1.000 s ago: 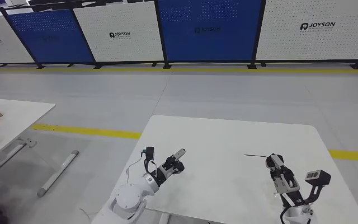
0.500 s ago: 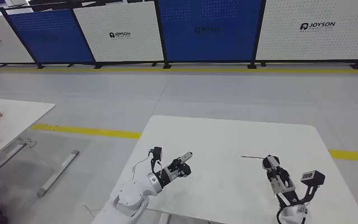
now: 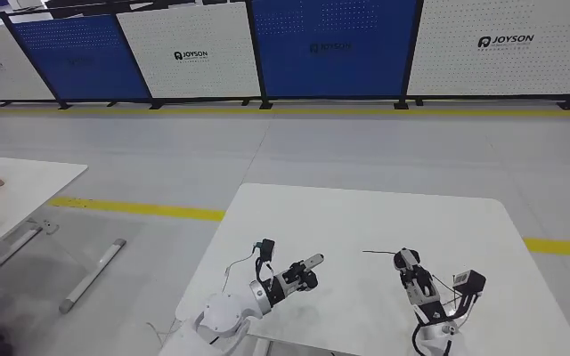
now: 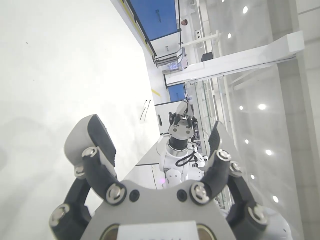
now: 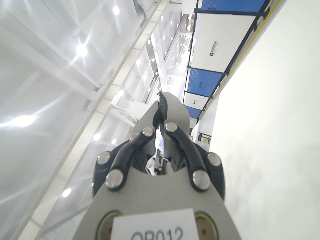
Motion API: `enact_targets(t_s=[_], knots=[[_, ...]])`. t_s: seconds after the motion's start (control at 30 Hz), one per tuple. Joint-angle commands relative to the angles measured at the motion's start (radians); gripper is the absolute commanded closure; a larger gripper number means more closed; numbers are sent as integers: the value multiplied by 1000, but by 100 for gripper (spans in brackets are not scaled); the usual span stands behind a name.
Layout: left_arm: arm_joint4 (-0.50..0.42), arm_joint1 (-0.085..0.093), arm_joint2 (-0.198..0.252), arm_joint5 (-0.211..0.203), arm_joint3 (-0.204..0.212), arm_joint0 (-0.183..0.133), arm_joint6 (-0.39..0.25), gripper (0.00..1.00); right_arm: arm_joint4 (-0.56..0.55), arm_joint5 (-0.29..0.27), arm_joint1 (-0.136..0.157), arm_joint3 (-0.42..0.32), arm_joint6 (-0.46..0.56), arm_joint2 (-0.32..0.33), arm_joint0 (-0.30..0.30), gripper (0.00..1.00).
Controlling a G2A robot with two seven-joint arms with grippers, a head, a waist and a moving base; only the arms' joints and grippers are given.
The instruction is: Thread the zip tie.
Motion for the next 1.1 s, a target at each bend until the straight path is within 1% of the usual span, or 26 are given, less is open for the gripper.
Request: enact_targets(t_s=[0.0,0.03,0.5,0.63,0.67,0.77,0.87,1.07], knots=[[-36,-5,14,-26,14,-9,22,0,-5,1,-5,-4,-26,-11,4,100],[-55,-6,15,-37,17,-10,17,0,-5,1,-5,-4,-26,-11,4,100],[-55,-6,15,-37,17,-10,17,0,-5,1,-5,-4,-26,-11,4,100],[-55,-6,15,-37,17,-10,17,0,-31,41,-10,-4,0,-40,18,100],[-55,-6,15,-37,17,-10,17,0,-42,58,-13,4,8,-53,27,100],[-55,-6,15,-37,17,-10,17,0,-62,86,-21,27,3,-87,50,100],[-55,-6,15,-37,17,-10,17,0,-37,96,-27,40,8,-99,63,100],[-55,-6,15,-37,17,-10,17,0,-37,96,-27,40,8,-99,63,100]])
